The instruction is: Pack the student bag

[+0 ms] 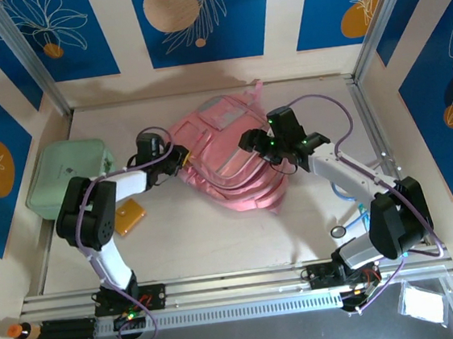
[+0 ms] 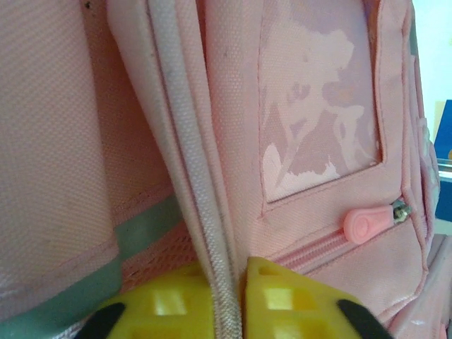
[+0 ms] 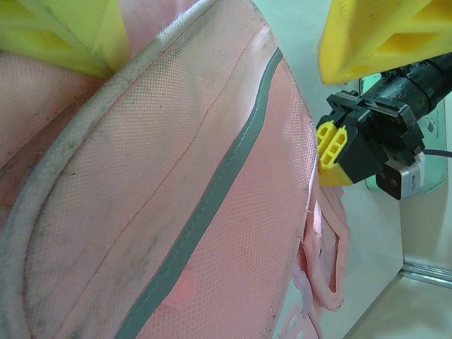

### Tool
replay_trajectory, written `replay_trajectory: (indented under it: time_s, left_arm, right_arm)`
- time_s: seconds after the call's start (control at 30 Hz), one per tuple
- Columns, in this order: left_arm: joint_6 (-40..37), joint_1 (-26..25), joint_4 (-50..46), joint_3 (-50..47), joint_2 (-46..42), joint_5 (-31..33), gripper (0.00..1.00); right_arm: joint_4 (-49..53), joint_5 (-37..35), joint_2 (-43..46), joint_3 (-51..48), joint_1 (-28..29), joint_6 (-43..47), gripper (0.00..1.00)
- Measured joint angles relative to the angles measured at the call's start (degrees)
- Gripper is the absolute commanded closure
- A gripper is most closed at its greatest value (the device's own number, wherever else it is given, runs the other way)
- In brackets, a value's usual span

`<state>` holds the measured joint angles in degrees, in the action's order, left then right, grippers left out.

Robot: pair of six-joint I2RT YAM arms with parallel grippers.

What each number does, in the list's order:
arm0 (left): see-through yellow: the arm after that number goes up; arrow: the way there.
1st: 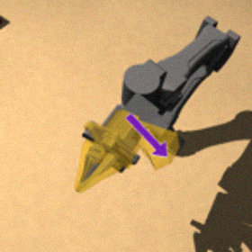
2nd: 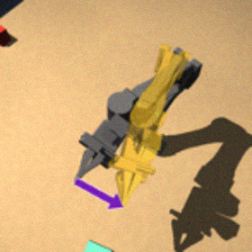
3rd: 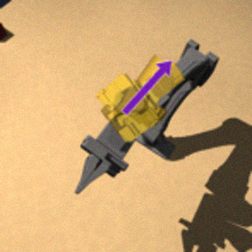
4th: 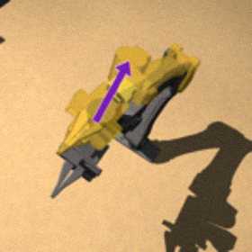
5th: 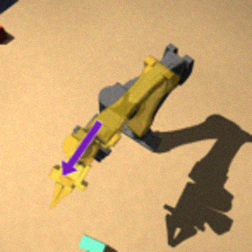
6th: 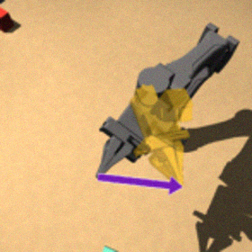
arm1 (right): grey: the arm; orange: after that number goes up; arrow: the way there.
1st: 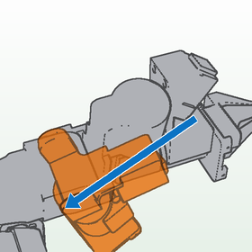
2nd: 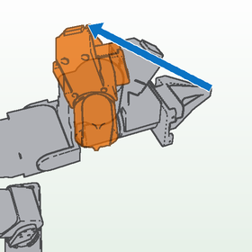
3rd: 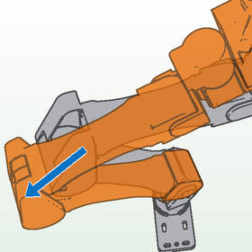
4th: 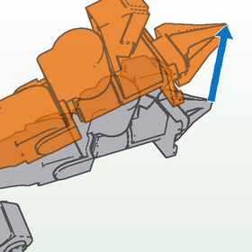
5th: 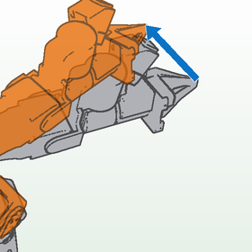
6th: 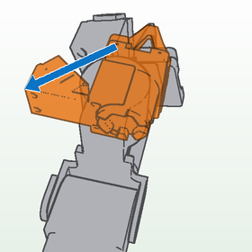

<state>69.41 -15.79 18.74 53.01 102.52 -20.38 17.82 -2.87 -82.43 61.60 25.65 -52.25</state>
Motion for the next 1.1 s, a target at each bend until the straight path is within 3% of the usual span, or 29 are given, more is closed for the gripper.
replay_trajectory:
  time_s: [0.3, 0.53, 0.67, 0.87, 1.1]
  left_arm:
    - [-0.66, -1.16, -3.98, -2.56, -10.1, 2.67, 0.96]
    - [0.87, -3.85, -6.34, -5.53, -15.1, 8.5, 0.96]
    - [1.49, -6.21, -6.38, -5.68, -15.47, 10.01, 0.96]
    - [2.89, -7.41, -5.29, -6.45, -15.47, 10.03, 0.96]
    - [5.92, -9.73, -3.04, -6.69, -15.37, 11.32, 0.96]
  right_arm:
    - [-0.24, 6.19, -8.76, 2.78, -4.26, 1.86, 0.32]
    - [-0.02, 10.03, -20.2, 14.34, -7.08, 7.98, 0.32]
    - [0.94, 9.22, -23.56, 19.39, -8.15, 11.61, 0.27]
    - [6.34, 1.73, -18.45, 18.34, -8.02, 14.34, 0.22]
    - [14.71, -5.62, -5.84, 17.57, -4.83, 17.73, 0.28]
